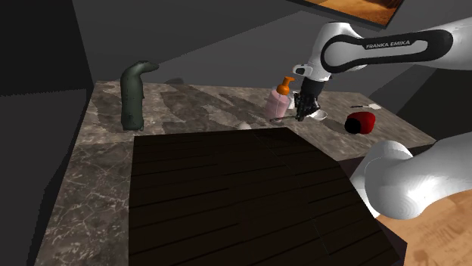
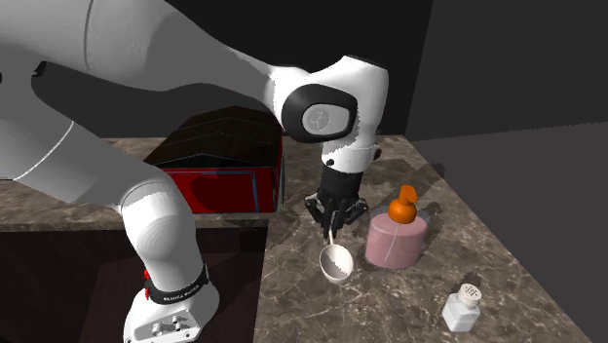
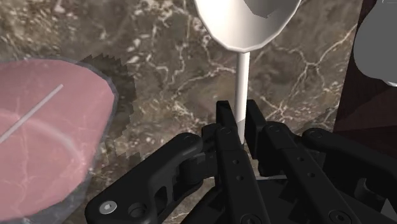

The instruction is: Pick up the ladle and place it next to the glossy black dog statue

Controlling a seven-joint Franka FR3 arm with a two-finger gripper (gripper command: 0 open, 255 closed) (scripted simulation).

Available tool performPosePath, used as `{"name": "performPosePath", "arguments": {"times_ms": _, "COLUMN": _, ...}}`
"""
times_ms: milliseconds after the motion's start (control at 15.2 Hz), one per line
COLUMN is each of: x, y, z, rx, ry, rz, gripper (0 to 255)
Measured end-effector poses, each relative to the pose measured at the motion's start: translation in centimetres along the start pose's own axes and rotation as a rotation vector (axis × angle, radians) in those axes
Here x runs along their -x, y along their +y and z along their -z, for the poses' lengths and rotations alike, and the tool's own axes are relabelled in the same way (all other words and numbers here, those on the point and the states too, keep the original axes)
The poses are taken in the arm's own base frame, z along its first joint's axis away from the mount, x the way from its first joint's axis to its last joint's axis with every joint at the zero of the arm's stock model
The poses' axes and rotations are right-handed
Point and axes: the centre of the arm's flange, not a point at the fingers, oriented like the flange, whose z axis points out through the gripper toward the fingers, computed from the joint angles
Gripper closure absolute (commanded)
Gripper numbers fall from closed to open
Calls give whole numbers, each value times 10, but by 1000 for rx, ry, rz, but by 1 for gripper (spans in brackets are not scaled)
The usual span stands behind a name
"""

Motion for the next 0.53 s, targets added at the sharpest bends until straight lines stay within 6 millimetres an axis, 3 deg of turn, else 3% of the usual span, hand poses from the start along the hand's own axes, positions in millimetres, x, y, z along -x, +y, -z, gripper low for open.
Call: {"name": "performPosePath", "arguments": {"times_ms": 528, "x": 3, "y": -7, "z": 41, "rx": 0, "ry": 0, "rz": 0, "gripper": 255}}
